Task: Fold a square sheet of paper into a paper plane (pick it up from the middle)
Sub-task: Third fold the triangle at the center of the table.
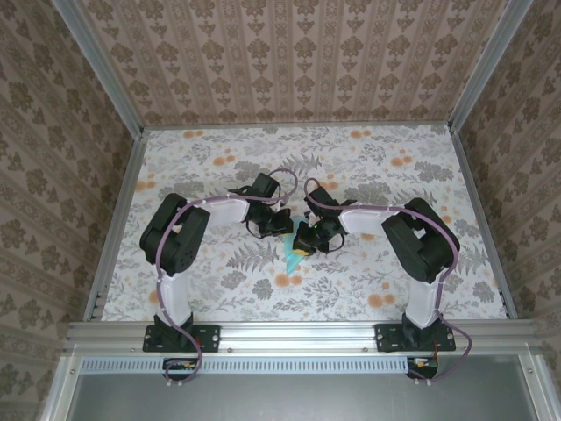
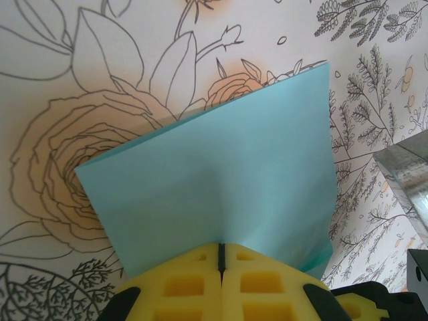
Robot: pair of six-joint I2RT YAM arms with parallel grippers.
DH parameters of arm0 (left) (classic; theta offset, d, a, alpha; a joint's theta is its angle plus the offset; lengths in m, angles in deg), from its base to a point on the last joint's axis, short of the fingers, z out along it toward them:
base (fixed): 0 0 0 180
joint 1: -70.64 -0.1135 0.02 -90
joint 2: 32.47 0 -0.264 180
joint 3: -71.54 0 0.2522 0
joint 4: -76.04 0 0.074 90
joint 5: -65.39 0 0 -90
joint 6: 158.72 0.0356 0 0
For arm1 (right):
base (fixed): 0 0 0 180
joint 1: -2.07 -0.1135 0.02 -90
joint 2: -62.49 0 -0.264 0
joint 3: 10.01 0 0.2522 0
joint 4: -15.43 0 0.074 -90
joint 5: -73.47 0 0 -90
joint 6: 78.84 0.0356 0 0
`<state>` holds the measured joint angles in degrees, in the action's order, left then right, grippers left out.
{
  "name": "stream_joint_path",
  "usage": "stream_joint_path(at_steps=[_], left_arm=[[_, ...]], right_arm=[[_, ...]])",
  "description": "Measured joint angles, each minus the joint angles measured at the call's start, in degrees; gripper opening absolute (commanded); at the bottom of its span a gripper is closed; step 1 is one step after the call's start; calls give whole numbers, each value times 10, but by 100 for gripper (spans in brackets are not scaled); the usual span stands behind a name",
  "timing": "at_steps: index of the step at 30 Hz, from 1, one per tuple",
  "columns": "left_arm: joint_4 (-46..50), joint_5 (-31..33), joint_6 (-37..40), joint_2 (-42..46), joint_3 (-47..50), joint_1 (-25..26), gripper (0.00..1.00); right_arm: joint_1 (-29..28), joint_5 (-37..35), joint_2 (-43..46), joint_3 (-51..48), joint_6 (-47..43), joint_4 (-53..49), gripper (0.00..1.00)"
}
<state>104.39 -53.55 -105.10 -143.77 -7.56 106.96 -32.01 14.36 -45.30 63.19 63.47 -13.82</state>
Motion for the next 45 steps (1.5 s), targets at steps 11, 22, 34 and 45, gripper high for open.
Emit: stream_joint_path(at_steps=[11, 22, 34, 45], left_arm=[[0, 0, 0, 0, 0, 0, 2], [0, 0, 0, 0, 0, 0, 4], [14, 25, -53, 105, 45, -55, 14], [-1, 17, -76, 152, 115, -89, 13]], right_arm=[[0, 9, -7, 6, -19, 0, 5], [0, 9, -7, 6, -29, 0, 9], [-1, 22, -10, 10, -29, 12, 36], [-3, 28, -10, 14, -30, 16, 47]])
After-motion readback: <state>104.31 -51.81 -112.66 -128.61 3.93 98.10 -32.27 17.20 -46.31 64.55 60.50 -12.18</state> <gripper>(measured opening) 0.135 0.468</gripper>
